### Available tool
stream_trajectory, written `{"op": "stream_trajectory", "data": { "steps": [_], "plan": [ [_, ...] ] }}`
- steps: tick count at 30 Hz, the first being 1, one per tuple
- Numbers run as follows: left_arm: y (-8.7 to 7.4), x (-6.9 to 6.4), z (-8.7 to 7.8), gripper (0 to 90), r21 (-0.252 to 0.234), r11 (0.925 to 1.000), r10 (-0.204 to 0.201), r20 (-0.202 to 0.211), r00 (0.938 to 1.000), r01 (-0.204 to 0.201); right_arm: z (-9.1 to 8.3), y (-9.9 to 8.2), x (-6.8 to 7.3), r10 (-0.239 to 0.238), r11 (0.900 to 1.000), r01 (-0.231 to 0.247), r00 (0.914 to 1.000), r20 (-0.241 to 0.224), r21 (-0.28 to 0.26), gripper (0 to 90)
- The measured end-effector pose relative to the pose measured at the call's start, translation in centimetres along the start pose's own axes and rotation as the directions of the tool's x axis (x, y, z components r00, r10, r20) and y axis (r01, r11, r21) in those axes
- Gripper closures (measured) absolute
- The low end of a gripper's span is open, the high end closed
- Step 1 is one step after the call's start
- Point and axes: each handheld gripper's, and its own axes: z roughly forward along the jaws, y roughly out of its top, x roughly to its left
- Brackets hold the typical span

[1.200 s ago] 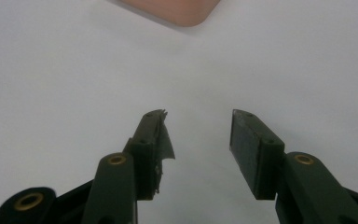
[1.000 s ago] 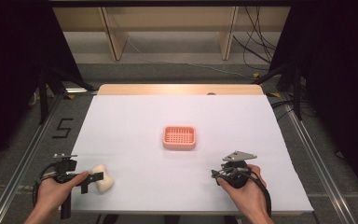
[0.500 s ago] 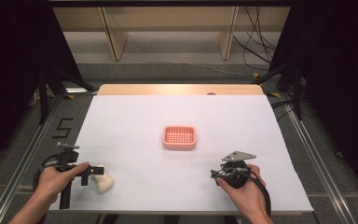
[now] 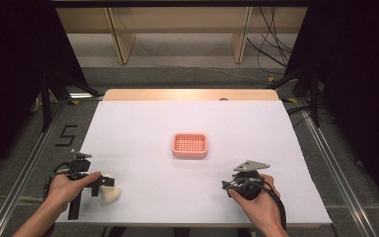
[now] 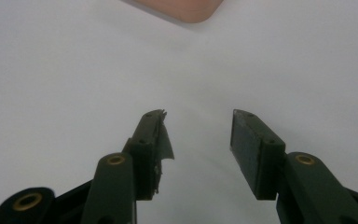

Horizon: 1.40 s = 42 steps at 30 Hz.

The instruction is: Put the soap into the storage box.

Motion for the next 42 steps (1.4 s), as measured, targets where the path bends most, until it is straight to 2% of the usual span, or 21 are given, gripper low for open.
{"op": "stream_trajectory", "data": {
  "steps": [6, 7, 10, 15, 18, 20, 22, 24, 27, 30, 31, 32, 33, 36, 38, 39, 40, 41, 42],
  "plan": [
    [0.1, -0.1, 0.4, 23.1, 0.019, 0.9998, 0.007, -0.023, 0.9997, -0.007, 0.1, 0.0, 0.0, -0.005, 1.0, 0.005, 1.0, -0.004, 0.001, 54.8],
    [0.3, -0.1, 0.4, 23.8, 0.036, 0.9992, 0.019, -0.027, 0.9994, -0.018, 0.1, 0.0, 0.0, -0.007, 1.0, 0.007, 1.0, -0.005, 0.002, 54.8],
    [0.4, -0.2, 0.6, 25.4, 0.023, 0.9993, 0.03, -0.039, 0.9988, -0.029, 0.1, 0.0, 0.0, -0.014, 0.9999, 0.014, 0.9999, -0.002, 0.003, 54.8],
    [0.8, -0.4, 0.7, 29.3, 0.045, 0.997, 0.066, -0.067, 0.9956, -0.063, 0.2, 0.0, 0.1, -0.011, 0.9999, 0.011, 0.9999, -0.006, 0.006, 54.7],
    [1.2, -0.4, 0.8, 34.2, 0.064, 0.9957, 0.071, -0.074, 0.9947, -0.067, 0.2, 0.0, 0.1, -0.015, 0.9999, 0.015, 0.9999, -0.007, 0.009, 54.6],
    [1.4, -0.4, 0.9, 34.9, 0.084, 0.9924, 0.096, -0.078, 0.9923, -0.09, 0.2, 0.0, 0.1, -0.015, 0.9999, 0.015, 0.9999, -0.006, 0.008, 54.6],
    [1.9, -0.6, 0.9, 36.2, 0.134, 0.9817, 0.149, -0.099, 0.9838, -0.135, 0.2, -0.1, 0.1, -0.015, 0.9998, 0.015, 0.9999, -0.008, 0.01, 54.5],
    [1.9, -0.8, 1.1, 36.6, 0.128, 0.9823, 0.15, -0.108, 0.9828, -0.136, 0.2, -0.1, 0.1, -0.015, 0.9998, 0.015, 0.9998, -0.009, 0.01, 54.5],
    [2.4, -1.0, 1.2, 36.8, 0.179, 0.9676, 0.202, -0.124, 0.9715, -0.178, 0.2, 0.0, 0.1, -0.016, 0.9998, 0.016, 0.9998, -0.01, 0.011, 54.4],
    [2.5, -1.1, 1.3, 36.5, 0.181, 0.9668, 0.206, -0.131, 0.9698, -0.181, 0.2, -0.1, 0.1, -0.016, 0.9998, 0.016, 0.9998, -0.009, 0.01, 54.4],
    [2.6, -1.2, 1.3, 36.4, 0.19, 0.9628, 0.219, -0.135, 0.9663, -0.192, 0.2, -0.1, 0.1, -0.018, 0.9998, 0.018, 0.9998, -0.009, 0.01, 54.4],
    [2.6, -1.3, 1.3, 36.2, 0.192, 0.9625, 0.22, -0.137, 0.9658, -0.192, 0.2, -0.1, 0.1, -0.019, 0.9998, 0.019, 0.9998, -0.008, 0.011, 54.4],
    [2.6, -1.3, 1.3, 36.0, 0.202, 0.9575, 0.236, -0.136, 0.9622, -0.206, 0.2, -0.1, 0.1, -0.018, 0.9998, 0.018, 0.9998, -0.008, 0.01, 54.3],
    [2.6, -1.3, 1.4, 36.0, 0.2, 0.9581, 0.236, -0.143, 0.9613, -0.205, 0.2, -0.1, 0.1, -0.018, 0.9998, 0.018, 0.9998, -0.008, 0.011, 54.3],
    [2.6, -1.4, 1.4, 35.9, 0.216, 0.9541, 0.242, -0.146, 0.9592, -0.208, 0.2, -0.1, 0.1, -0.017, 0.9998, 0.017, 0.9998, -0.009, 0.012, 54.2],
    [2.4, -1.7, 1.4, 35.1, 0.208, 0.9668, 0.181, -0.146, 0.9726, -0.149, 0.2, -0.1, 0.1, -0.017, 0.9998, 0.017, 0.9998, -0.008, 0.012, 54.1],
    [2.4, -1.6, 1.4, 34.2, 0.199, 0.9679, 0.183, -0.143, 0.9726, -0.153, 0.2, -0.1, 0.1, -0.017, 0.9998, 0.017, 0.9998, -0.009, 0.013, 54.1],
    [2.4, -1.8, 1.4, 32.6, 0.194, 0.9732, 0.153, -0.145, 0.9776, -0.123, 0.2, -0.1, 0.1, -0.017, 0.9998, 0.017, 0.9998, -0.009, 0.013, 54.1],
    [2.5, -1.6, 1.3, 31.5, 0.206, 0.9651, 0.194, -0.146, 0.97, -0.162, 0.2, -0.1, 0.1, -0.017, 0.9998, 0.017, 0.9998, -0.009, 0.013, 54.1]
  ]
}}
